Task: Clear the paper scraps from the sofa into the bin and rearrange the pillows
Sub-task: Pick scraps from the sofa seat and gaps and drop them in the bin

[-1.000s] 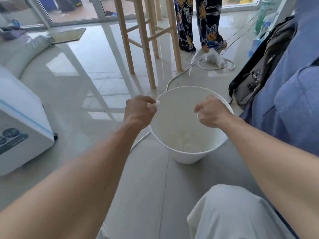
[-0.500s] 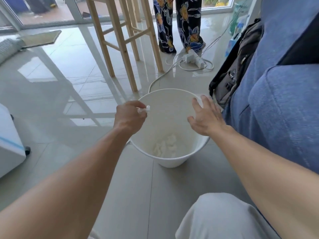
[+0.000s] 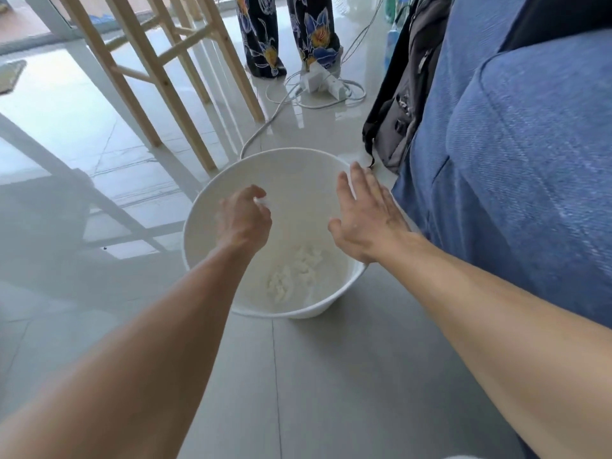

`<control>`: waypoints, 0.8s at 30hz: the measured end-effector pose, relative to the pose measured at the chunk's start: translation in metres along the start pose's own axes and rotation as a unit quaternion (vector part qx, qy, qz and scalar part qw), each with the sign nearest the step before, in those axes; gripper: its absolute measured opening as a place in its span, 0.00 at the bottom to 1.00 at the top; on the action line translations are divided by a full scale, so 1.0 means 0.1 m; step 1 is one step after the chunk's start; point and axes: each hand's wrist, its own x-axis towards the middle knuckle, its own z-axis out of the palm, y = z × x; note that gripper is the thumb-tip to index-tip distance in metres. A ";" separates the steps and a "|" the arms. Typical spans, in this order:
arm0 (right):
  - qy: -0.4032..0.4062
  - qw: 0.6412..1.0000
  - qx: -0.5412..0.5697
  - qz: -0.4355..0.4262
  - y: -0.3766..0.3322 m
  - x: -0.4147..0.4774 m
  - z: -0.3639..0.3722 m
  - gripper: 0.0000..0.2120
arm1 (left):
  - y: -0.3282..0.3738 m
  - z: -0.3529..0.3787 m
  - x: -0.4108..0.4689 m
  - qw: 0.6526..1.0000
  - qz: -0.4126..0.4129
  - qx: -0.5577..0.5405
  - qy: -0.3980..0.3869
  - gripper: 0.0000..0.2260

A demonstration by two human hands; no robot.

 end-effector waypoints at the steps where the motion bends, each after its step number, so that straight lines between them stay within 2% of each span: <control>1: 0.002 1.000 0.003 -0.002 0.00 0.01 0.00 0.34 | 0.00 0.06 0.00 1.000 0.000 0.014 -0.021 0.15; 3: 0.001 1.000 0.003 0.000 0.01 0.00 0.03 0.33 | -0.03 0.24 -0.01 0.990 0.004 0.065 -0.129 0.16; 6: 0.002 1.000 -0.002 -0.001 0.01 0.00 0.04 0.33 | -0.03 0.36 -0.03 0.932 -0.068 0.083 -0.345 0.17; 8: -0.001 1.000 -0.004 -0.001 0.01 0.00 0.03 0.33 | -0.04 0.37 -0.04 0.904 -0.083 0.113 -0.405 0.19; 11: -0.005 1.000 -0.007 -0.001 0.02 -0.01 0.03 0.33 | -0.07 0.36 -0.04 0.894 -0.004 0.247 -0.373 0.23; 13: -0.007 1.000 -0.009 0.000 0.02 0.00 0.04 0.33 | -0.09 0.30 -0.04 0.893 0.039 0.298 -0.334 0.24; 18: -0.045 0.999 -0.016 0.005 -0.01 -0.02 -0.07 0.34 | -0.10 0.00 -0.12 0.935 0.025 0.267 -0.231 0.25; 21: -0.080 0.997 -0.005 0.016 -0.05 -0.02 -0.22 0.34 | -0.06 -0.16 -0.17 0.942 0.044 0.276 -0.186 0.27; 24: -0.073 0.997 -0.008 0.019 -0.12 -0.03 -0.46 0.34 | -0.03 -0.39 -0.15 0.947 0.060 0.284 -0.137 0.29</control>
